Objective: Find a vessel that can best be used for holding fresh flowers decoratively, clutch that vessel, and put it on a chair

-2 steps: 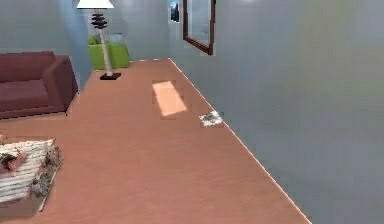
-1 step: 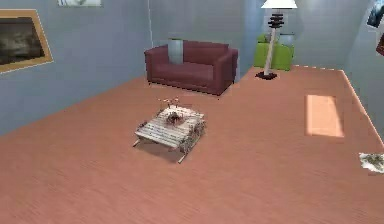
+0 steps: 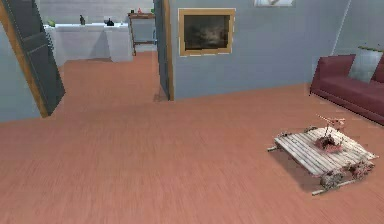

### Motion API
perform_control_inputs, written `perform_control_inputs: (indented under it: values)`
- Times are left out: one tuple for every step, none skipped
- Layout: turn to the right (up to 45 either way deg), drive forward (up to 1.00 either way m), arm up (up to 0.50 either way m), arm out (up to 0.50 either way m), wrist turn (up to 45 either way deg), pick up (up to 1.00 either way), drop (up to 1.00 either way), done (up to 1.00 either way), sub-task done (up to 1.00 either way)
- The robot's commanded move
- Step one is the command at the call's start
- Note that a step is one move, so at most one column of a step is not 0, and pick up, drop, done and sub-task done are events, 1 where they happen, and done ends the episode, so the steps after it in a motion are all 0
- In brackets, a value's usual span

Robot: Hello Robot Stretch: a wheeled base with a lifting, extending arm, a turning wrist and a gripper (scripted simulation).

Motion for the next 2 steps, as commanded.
perform_control_inputs:
  values:
    - [0.0, 0.20, 0.00, 0.00, 0.0, 0.00, 0.00, 0.00, 0.00]
    - [-45.0, 0.00, 0.00, 0.00, 0.0, 0.00, 0.00, 0.00, 0.00]
